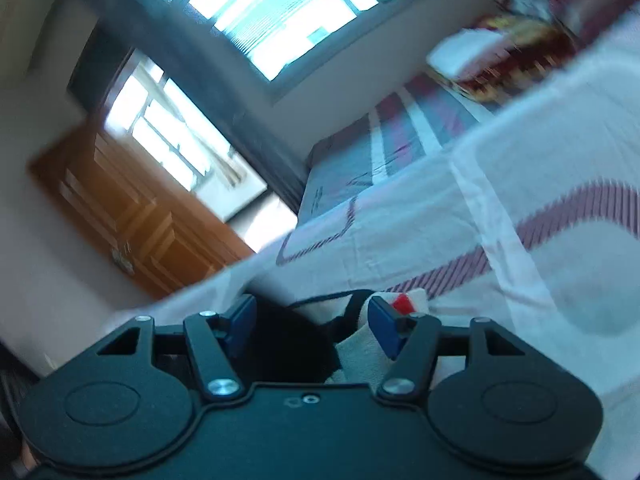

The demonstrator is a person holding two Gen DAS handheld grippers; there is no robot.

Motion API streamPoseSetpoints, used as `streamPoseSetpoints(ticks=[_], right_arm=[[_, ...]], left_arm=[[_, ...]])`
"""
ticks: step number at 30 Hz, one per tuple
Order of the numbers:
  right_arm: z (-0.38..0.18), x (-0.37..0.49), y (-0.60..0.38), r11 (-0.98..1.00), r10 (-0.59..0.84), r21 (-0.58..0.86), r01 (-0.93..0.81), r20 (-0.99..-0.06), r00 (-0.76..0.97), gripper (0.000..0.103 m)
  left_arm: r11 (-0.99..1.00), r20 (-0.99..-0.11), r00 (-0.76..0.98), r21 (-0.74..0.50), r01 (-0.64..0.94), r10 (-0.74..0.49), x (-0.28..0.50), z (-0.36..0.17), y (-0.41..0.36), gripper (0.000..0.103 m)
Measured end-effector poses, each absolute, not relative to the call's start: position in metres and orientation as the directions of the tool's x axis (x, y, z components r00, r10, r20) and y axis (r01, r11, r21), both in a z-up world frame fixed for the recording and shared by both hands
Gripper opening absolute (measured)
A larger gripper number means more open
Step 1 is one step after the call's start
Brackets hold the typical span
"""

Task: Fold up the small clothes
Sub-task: 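Lay the lifted edge over the sweater and open both grippers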

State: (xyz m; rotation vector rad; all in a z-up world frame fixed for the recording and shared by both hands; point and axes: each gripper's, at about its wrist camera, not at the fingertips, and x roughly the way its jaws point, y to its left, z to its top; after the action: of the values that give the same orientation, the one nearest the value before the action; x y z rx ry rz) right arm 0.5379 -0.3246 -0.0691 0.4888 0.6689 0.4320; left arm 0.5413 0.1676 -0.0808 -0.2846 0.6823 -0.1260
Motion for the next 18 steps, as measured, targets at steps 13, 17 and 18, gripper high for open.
streamPoseSetpoints(ticks=[13, 17, 18], right_arm=[[-0.067, 0.544, -0.240, 0.925, 0.321, 0.068, -0.374, -0.668, 0.672, 0.006], [-0.056, 0.529, -0.257, 0.944, 0.297, 0.074, -0.322, -0.620, 0.726, 0.005], [-0.056, 0.524, -0.259, 0.945, 0.290, 0.063, -0.322, -0.620, 0.729, 0.005]], left_arm=[[0.999, -0.657, 0.752, -0.041, 0.028, -0.048, 0.540, -0.079, 0.128, 0.007], [0.999, -0.621, 0.784, -0.037, -0.022, -0.005, 0.517, -0.075, 0.132, 0.007], [0.999, -0.627, 0.779, -0.032, -0.027, 0.000, 0.518, -0.079, 0.134, 0.007]])
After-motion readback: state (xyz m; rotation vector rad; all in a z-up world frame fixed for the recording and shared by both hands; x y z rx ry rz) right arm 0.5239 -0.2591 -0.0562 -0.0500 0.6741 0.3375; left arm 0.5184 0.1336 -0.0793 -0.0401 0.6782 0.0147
